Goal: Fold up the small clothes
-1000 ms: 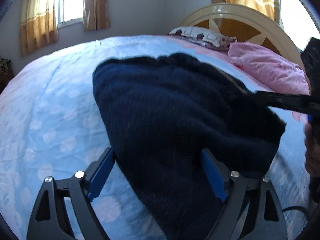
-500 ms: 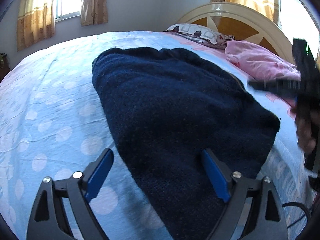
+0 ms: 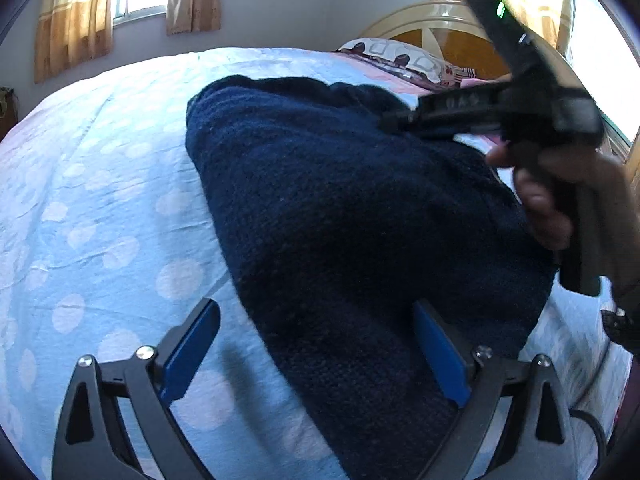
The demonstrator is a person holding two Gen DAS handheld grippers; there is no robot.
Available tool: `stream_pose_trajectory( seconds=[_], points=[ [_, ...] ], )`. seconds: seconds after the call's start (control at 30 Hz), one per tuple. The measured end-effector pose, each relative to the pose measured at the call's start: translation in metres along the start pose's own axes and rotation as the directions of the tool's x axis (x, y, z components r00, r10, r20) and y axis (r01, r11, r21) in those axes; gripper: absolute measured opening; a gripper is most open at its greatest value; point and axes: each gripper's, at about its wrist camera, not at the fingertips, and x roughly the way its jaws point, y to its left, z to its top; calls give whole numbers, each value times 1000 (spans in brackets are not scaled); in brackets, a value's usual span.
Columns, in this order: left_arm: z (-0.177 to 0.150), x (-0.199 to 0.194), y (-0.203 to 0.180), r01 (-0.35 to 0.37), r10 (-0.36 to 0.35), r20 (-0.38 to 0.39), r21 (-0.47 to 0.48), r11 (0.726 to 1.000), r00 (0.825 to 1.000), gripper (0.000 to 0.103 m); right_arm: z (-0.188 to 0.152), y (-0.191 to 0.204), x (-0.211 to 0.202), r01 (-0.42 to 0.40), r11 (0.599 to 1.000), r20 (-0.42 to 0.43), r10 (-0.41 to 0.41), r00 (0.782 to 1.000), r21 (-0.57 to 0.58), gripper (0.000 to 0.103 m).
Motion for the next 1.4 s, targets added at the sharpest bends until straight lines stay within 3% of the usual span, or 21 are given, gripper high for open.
stream_pose_trajectory(
  seconds=[0.1,0.33,0.47,0.63,0.67,0.8,0.9,1.07,1.2,1.33,1.4],
  points=[
    [0,2,2,11,-11,-11,-7,1000,1000,99,-5,-36,17,-83,989,-27,87,996,121,39],
    [4,6,9,23,-24,-23,-19,1000,999,101,-18,-58,22,-148,979,16,147,989,140,41],
    [3,8,12,25,-25,-22,-27,999,999,101,-21,-43,-1,-110,987,19,109,994,117,41],
    [2,8,9,21,-22,-21,-21,1000,1000,101,-52,-35,-39,-96,994,37,94,995,60,36],
    [2,8,8,21,-21,-21,-19,1000,1000,101,-57,-34,-41,-87,995,33,86,996,48,32],
    [1,10,7,18,-18,-27,-12,1000,999,102,-74,-34,-38,-24,1000,19,24,1000,-7,32],
    [1,11,8,17,-18,-30,-17,1000,999,103,-71,-40,-39,-42,998,21,41,999,38,32],
    [1,12,8,19,-20,-32,-19,1000,999,103,-85,-38,-76,-66,997,98,61,993,51,32],
    [-1,10,6,16,-16,-30,-9,1000,999,103,-109,-34,-94,-7,1000,60,6,998,21,32],
    [-3,7,5,27,-27,-24,-2,1000,999,103,-135,-45,-93,-6,999,-21,6,1000,42,32],
    [-4,6,4,29,-29,-23,0,1000,999,103,-142,-48,-92,-39,998,-26,40,999,50,21]
  ],
)
